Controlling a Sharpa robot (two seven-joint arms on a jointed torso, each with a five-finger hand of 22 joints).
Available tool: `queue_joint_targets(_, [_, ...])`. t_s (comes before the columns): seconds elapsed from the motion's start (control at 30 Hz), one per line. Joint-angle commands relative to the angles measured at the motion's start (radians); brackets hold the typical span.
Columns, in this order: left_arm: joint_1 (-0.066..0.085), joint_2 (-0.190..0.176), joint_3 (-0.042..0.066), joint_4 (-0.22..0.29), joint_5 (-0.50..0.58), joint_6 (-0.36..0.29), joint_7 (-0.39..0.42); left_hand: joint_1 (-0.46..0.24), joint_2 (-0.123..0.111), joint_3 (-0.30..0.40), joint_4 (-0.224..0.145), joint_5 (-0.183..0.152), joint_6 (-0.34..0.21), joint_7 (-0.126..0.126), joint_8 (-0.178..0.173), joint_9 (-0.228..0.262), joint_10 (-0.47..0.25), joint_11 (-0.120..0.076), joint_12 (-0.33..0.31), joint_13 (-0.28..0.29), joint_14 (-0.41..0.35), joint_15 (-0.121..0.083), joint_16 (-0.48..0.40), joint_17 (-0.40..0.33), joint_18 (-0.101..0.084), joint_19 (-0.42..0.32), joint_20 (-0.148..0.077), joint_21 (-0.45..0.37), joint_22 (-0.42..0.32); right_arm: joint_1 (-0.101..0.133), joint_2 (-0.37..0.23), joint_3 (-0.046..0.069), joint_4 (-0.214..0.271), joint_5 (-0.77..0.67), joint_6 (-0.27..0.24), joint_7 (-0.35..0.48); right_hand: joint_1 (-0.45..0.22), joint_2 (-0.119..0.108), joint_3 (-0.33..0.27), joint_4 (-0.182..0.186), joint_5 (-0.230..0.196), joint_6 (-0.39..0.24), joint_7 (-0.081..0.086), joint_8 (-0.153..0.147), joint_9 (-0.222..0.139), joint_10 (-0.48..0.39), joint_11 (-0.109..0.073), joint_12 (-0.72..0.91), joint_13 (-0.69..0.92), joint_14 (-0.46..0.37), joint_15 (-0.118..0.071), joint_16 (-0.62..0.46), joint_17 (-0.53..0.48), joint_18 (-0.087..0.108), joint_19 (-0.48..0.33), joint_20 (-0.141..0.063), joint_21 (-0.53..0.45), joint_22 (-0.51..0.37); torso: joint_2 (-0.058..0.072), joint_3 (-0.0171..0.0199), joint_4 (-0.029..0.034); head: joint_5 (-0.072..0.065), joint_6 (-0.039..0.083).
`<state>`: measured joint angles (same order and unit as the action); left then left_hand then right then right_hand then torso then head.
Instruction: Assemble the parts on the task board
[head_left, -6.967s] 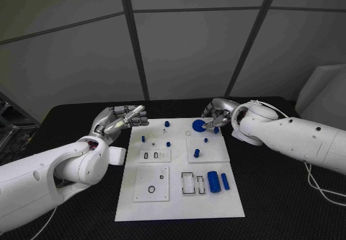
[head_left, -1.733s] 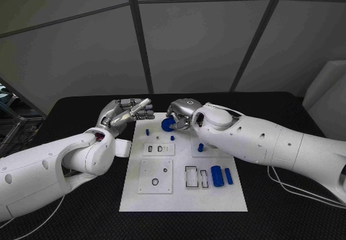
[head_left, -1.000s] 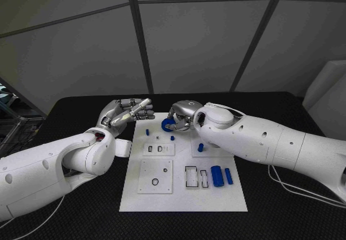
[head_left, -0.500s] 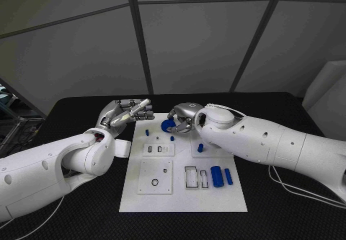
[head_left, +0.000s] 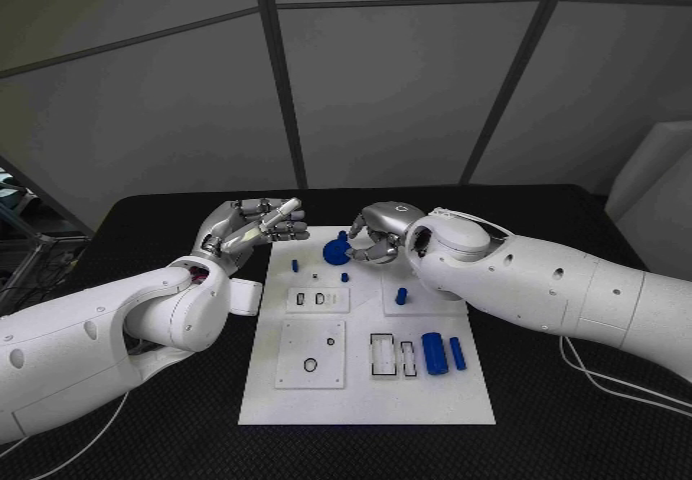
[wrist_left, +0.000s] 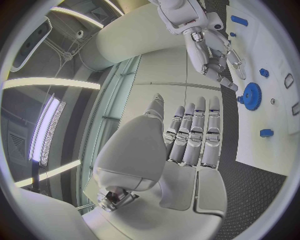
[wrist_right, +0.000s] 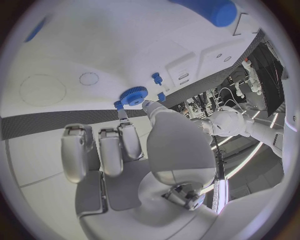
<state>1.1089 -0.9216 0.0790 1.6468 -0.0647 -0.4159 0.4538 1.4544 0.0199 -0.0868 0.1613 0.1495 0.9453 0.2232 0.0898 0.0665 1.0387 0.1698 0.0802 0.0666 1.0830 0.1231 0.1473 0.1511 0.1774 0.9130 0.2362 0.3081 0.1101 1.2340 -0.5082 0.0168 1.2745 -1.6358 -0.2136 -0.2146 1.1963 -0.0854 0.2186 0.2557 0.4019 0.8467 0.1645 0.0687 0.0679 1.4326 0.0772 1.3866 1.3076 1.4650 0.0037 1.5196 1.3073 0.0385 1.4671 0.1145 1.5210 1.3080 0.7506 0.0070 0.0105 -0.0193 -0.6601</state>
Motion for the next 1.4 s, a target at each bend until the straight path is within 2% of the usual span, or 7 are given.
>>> queue_joint_targets(0.03, [0.002, -0.001, 0.001, -0.001, -0.006, 0.008, 0.005, 0.003, 0.005, 0.000, -0.007, -0.004, 0.001, 0.003, -0.005, -0.001, 0.002, 0.004, -0.004, 0.000, 0.007, 0.003, -0.002, 0.001, 0.006, 0.006, -0.001, -0.005, -0.001, 0.002, -0.030, 0.001, 0.039, 0.048, -0.180, 0.055, 0.021, -0.001, 0.009, -0.006, 0.009, 0.025, -0.001, 0.006, 0.002, 0.010, 0.000, 0.005, 0.080, 0.082, 0.002, 0.003, 0.154, -0.014, 0.025, 0.004, 0.003, 0.164, 0.000, 0.0006, -0.0002, -0.001, 0.002])
queue_joint_targets(0.17, [0.002, -0.002, 0.001, -0.007, -0.006, 0.008, 0.005, 0.003, 0.005, 0.000, -0.007, -0.004, 0.001, 0.003, -0.005, -0.001, 0.002, 0.004, -0.004, 0.000, 0.007, 0.003, -0.002, 0.001, 0.006, 0.006, -0.001, -0.005, -0.001, 0.002, -0.081, 0.002, 0.084, 0.148, -0.258, 0.147, 0.044, -0.005, 0.021, -0.020, 0.010, 0.039, -0.001, 0.005, 0.002, 0.005, -0.001, -0.003, 0.073, 0.079, 0.001, -0.003, 0.142, -0.011, 0.015, 0.003, -0.003, 0.150, -0.001, 0.0008, -0.0029, -0.001, 0.006])
queue_joint_targets(0.3, [0.002, -0.002, 0.001, -0.013, -0.006, 0.008, 0.005, 0.003, 0.005, 0.000, -0.007, -0.004, 0.001, 0.003, -0.005, -0.001, 0.002, 0.004, -0.004, 0.000, 0.007, 0.003, -0.002, 0.001, 0.006, 0.006, -0.001, -0.005, -0.001, 0.003, -0.141, 0.002, 0.128, 0.258, -0.285, 0.217, 0.074, -0.014, 0.028, -0.043, 0.013, 0.056, -0.002, 0.006, 0.002, 0.000, -0.002, -0.010, 0.068, 0.077, 0.000, -0.008, 0.134, -0.008, 0.006, 0.002, -0.009, 0.140, -0.003, 0.0020, -0.0063, -0.001, 0.011])
queue_joint_targets(0.6, [0.002, -0.001, 0.001, -0.019, -0.006, 0.012, 0.004, 0.003, 0.006, -0.002, -0.009, -0.004, 0.000, 0.004, -0.007, -0.001, 0.002, 0.005, -0.006, 0.000, 0.007, 0.003, -0.004, 0.002, 0.006, 0.006, -0.001, -0.007, -0.002, 0.011, -0.299, 0.005, 0.165, 0.351, -0.194, 0.199, 0.152, -0.045, 0.027, -0.110, -0.043, 0.116, -0.005, 0.025, 0.005, -0.009, -0.006, -0.027, 0.053, 0.073, -0.004, -0.016, 0.120, -0.006, -0.003, -0.002, -0.016, 0.130, -0.008, 0.0024, -0.0125, -0.013, 0.017])
queue_joint_targets(0.9, [0.001, 0.005, 0.001, -0.027, -0.006, 0.017, 0.004, 0.004, 0.005, -0.002, -0.010, -0.004, 0.000, 0.004, -0.007, -0.001, 0.002, 0.004, -0.007, 0.000, 0.007, 0.003, -0.005, 0.003, 0.006, 0.007, -0.001, -0.007, -0.003, 0.014, -0.396, 0.005, 0.108, 0.404, -0.085, 0.252, 0.187, -0.061, 0.013, -0.139, -0.105, 0.111, -0.018, 0.018, 0.000, -0.009, -0.016, -0.030, 0.051, 0.073, -0.012, -0.019, 0.118, -0.005, -0.006, -0.008, -0.019, 0.126, -0.009, 0.0033, -0.0160, -0.038, 0.021])
queue_joint_targets(1.2, [0.001, 0.010, 0.001, -0.034, -0.006, 0.020, 0.003, 0.004, 0.005, -0.002, -0.010, -0.004, 0.000, 0.004, -0.007, -0.001, 0.002, 0.004, -0.007, 0.000, 0.007, 0.003, -0.005, 0.003, 0.006, 0.007, -0.001, -0.007, -0.003, 0.011, -0.383, 0.004, 0.028, 0.412, -0.044, 0.285, 0.203, -0.064, -0.003, -0.152, -0.118, 0.076, -0.019, 0.001, -0.003, -0.011, -0.018, -0.034, 0.048, 0.074, -0.014, -0.018, 0.120, -0.005, -0.006, -0.011, -0.020, 0.125, -0.008, 0.0022, -0.0127, -0.045, 0.015])
queue_joint_targets(1.4, [0.001, 0.012, 0.001, -0.041, -0.006, 0.021, 0.003, 0.004, 0.005, -0.002, -0.010, -0.004, 0.000, 0.004, -0.007, -0.001, 0.002, 0.004, -0.007, 0.000, 0.007, 0.003, -0.005, 0.003, 0.006, 0.007, -0.001, -0.007, -0.003, 0.002, -0.365, 0.003, 0.003, 0.412, -0.032, 0.297, 0.210, -0.063, -0.008, -0.156, -0.120, 0.063, -0.020, -0.002, -0.003, -0.012, -0.018, -0.035, 0.048, 0.074, -0.014, -0.018, 0.121, -0.005, -0.007, -0.012, -0.021, 0.124, -0.008, 0.0035, -0.0185, -0.041, 0.012])
